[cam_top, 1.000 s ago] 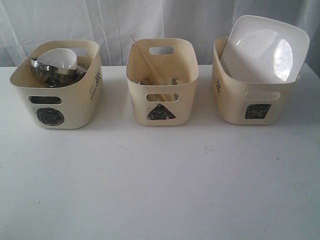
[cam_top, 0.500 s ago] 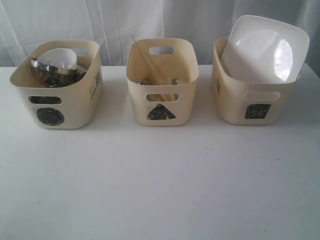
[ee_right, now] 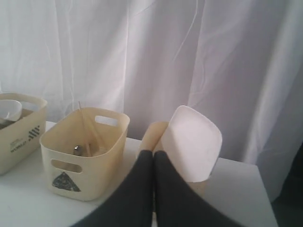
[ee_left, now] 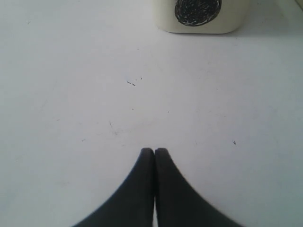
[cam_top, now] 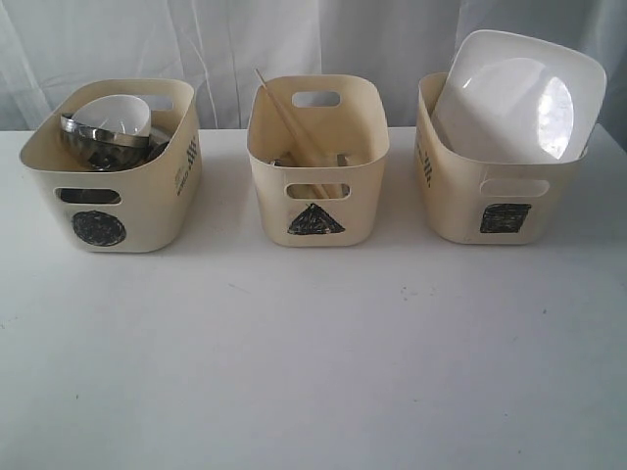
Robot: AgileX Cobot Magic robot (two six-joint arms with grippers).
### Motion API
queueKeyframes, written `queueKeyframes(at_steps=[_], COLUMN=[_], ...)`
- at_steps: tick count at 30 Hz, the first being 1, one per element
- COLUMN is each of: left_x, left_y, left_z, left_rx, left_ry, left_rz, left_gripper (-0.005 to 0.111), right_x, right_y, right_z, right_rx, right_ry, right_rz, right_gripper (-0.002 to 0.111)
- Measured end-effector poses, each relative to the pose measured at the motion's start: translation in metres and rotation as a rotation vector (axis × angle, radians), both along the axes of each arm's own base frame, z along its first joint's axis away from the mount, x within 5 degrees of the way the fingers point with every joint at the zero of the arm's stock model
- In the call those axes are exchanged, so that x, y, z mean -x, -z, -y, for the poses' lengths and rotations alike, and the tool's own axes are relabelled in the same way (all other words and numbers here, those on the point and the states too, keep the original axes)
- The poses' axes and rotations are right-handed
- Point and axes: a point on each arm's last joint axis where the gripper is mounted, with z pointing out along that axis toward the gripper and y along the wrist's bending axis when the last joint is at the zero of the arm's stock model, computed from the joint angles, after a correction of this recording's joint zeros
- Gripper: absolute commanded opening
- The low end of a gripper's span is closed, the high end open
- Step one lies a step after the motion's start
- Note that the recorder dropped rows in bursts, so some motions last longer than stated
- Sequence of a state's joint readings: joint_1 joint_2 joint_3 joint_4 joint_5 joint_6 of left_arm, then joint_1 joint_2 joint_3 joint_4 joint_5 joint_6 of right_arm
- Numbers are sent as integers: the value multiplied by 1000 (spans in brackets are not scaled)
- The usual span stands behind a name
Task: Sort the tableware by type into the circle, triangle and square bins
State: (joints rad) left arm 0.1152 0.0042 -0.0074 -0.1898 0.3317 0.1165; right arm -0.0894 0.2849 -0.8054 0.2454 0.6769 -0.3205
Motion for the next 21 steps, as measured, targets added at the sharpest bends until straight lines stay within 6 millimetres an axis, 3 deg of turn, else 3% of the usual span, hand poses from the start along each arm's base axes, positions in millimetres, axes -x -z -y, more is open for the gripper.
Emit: queueKeyframes(at_steps=[8, 13, 18, 21], left_x=[0, 0, 0, 0], left_y=[0, 0, 0, 0], left_z=[0, 0, 0, 0], left_rx=[0, 0, 0, 0], left_ry=[0, 0, 0, 0], left_rz=[0, 0, 0, 0], left_gripper=[0, 0, 0, 0], right_x=[0, -8, -26, -39], right_y=[-2, 8, 37, 72], right_z=[6, 8, 13, 18], right_rx=[76, 79, 15, -49], right_ry=[60, 81, 115, 159], right_rz=[20, 62, 58, 8], right_gripper=[0, 0, 0, 0])
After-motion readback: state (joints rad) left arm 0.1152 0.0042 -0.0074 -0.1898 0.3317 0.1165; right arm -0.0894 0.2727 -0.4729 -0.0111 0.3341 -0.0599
